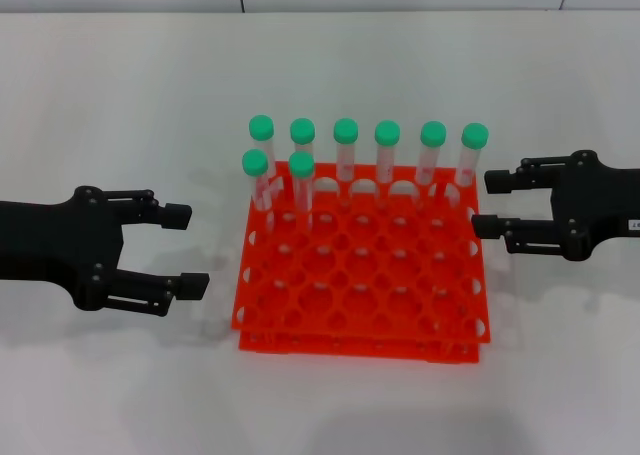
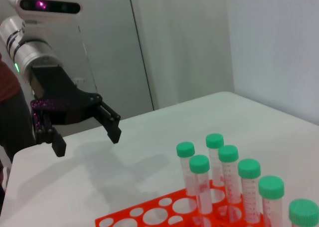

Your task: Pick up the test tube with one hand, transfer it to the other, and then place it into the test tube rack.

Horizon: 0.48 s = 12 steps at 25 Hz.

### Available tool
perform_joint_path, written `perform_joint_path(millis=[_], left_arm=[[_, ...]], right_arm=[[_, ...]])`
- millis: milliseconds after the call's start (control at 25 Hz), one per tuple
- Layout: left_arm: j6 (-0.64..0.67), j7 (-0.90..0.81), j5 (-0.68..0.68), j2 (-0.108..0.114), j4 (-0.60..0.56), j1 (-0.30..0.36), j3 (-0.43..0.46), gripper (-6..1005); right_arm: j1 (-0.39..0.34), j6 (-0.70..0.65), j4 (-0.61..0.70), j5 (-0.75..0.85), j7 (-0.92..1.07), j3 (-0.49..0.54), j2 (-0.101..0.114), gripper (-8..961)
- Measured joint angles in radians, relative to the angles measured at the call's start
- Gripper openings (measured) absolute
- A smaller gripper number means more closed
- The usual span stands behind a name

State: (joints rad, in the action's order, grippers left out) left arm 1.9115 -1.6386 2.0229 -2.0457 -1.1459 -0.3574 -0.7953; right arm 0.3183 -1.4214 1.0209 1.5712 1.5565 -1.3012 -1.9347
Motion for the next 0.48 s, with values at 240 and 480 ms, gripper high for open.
perform_joint_path(millis=[240,480], left_arm=[[0.000,0.000,-0.001,0.001,0.000,-0.002,0.001,861],[0.000,-0.001,0.004,0.002,0.000,-0.001,-0.003,861]], right_arm=[[0.003,-0.002,0.001,0.003,0.001,0.002,0.000,567],[0.005,-0.002,0.002,0.004,0.002,0.002,-0.002,566]])
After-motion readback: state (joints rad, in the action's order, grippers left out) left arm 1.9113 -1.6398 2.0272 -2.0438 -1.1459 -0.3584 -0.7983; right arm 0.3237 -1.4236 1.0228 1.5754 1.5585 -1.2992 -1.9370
